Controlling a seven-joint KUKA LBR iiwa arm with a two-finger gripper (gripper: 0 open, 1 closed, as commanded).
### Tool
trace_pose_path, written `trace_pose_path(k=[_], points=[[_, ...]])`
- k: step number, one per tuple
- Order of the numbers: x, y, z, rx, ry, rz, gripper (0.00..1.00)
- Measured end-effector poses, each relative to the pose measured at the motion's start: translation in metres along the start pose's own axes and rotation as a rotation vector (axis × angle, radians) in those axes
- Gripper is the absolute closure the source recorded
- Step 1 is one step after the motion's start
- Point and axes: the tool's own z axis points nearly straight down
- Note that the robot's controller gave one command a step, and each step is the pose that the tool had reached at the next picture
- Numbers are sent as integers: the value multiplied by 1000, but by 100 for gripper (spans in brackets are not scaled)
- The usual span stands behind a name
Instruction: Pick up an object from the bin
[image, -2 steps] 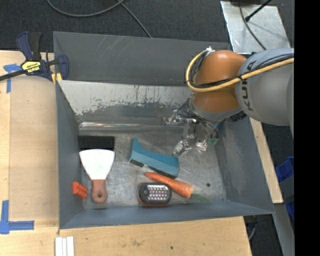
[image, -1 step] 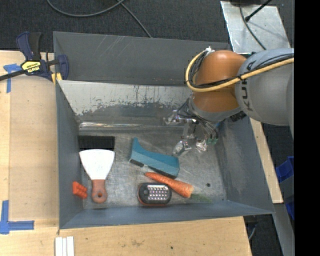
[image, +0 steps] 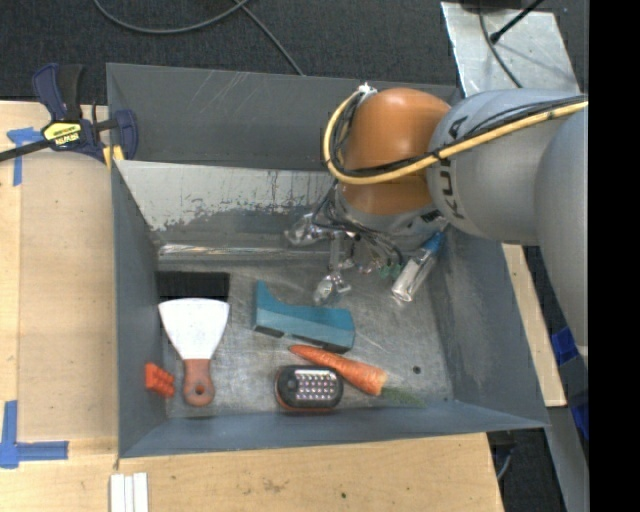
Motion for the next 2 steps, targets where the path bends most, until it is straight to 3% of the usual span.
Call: trace_pose_path(k=[1, 2], points=[[10, 15, 20, -6, 3, 5, 100], [7, 15, 18, -4, -6, 6, 0]])
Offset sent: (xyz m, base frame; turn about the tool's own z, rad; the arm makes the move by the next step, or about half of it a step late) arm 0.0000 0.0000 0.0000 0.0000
